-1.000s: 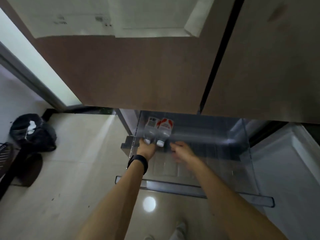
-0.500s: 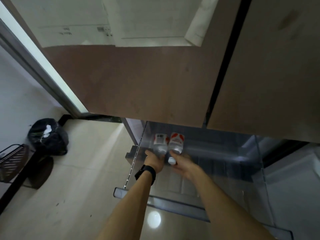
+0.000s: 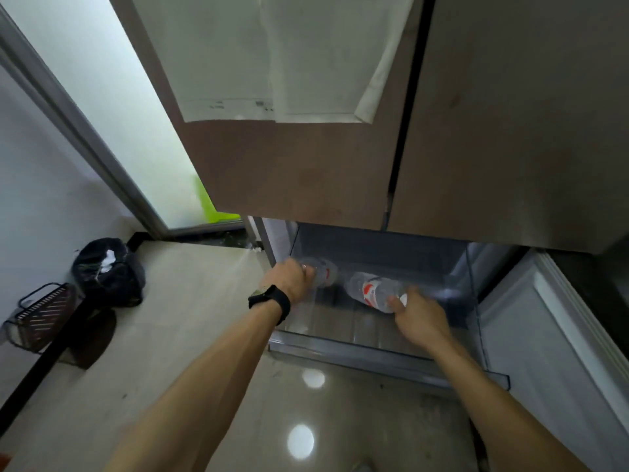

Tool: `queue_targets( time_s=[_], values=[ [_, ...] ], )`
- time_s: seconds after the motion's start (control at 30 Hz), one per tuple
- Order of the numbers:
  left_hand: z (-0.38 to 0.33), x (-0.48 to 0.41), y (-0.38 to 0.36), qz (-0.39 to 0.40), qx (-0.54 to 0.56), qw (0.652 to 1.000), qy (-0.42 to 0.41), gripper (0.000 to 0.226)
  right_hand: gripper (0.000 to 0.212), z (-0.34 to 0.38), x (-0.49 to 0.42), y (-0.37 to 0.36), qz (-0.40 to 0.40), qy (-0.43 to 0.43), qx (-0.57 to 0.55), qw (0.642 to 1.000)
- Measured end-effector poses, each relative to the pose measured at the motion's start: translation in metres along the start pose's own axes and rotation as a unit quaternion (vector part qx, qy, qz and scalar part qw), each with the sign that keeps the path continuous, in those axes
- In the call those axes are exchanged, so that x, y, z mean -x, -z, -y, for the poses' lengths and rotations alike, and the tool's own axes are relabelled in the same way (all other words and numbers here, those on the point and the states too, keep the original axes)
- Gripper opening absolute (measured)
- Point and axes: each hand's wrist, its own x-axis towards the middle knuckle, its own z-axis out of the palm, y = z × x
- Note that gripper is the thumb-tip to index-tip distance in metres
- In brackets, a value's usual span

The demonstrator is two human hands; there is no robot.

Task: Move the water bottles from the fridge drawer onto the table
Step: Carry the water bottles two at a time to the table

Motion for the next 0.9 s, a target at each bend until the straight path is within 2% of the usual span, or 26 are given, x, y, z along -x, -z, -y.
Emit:
queue_targets(
  time_s=[0.1, 0.2, 0.27, 0.37, 0.43, 0.53, 0.6, 0.7, 0.8, 0.9],
  values=[
    [0.004, 0.01, 0.002, -0.069, 0.03, 0.997, -0.031, 0.029, 0.043, 0.002, 0.02, 0.022, -0.034, 0.085, 0.123, 0.988],
    [0.001, 0.011, -0.009, -0.054, 0.073, 0.993, -0.072, 0.032, 0.041, 0.005, 0.018, 0.035, -0.05, 0.115, 0.18, 0.976],
    [-0.007, 0.012, -0.012, -0.046, 0.106, 0.989, -0.091, 0.034, 0.037, 0.008, 0.014, 0.039, -0.054, 0.119, 0.144, 0.981],
    [-0.018, 0.016, -0.022, -0.065, 0.124, 0.984, -0.106, 0.041, 0.041, 0.002, 0.007, 0.035, -0.055, 0.088, -0.009, 0.995],
    [-0.018, 0.023, -0.033, -0.075, 0.147, 0.98, -0.114, 0.042, 0.044, -0.005, 0.002, 0.026, -0.05, 0.065, -0.124, 0.989],
    [-0.009, 0.032, -0.048, 0.013, 0.236, 0.966, -0.1, 0.056, 0.043, -0.012, 0.003, 0.011, -0.022, 0.072, -0.237, 0.968],
    [0.0, 0.035, -0.056, 0.04, 0.248, 0.963, -0.102, 0.077, 0.054, -0.014, 0.007, 0.003, -0.012, 0.084, -0.247, 0.965],
    [0.01, 0.034, -0.063, 0.015, 0.276, 0.957, -0.089, 0.083, 0.077, -0.015, 0.009, -0.006, -0.03, 0.086, -0.234, 0.968],
    [0.007, 0.029, -0.063, 0.031, 0.284, 0.956, -0.07, 0.086, 0.082, -0.016, 0.002, -0.01, -0.045, 0.097, -0.216, 0.971],
    [0.002, 0.023, -0.059, 0.042, 0.26, 0.962, -0.074, 0.083, 0.08, -0.013, -0.008, -0.006, -0.027, 0.1, -0.203, 0.974]
  ],
)
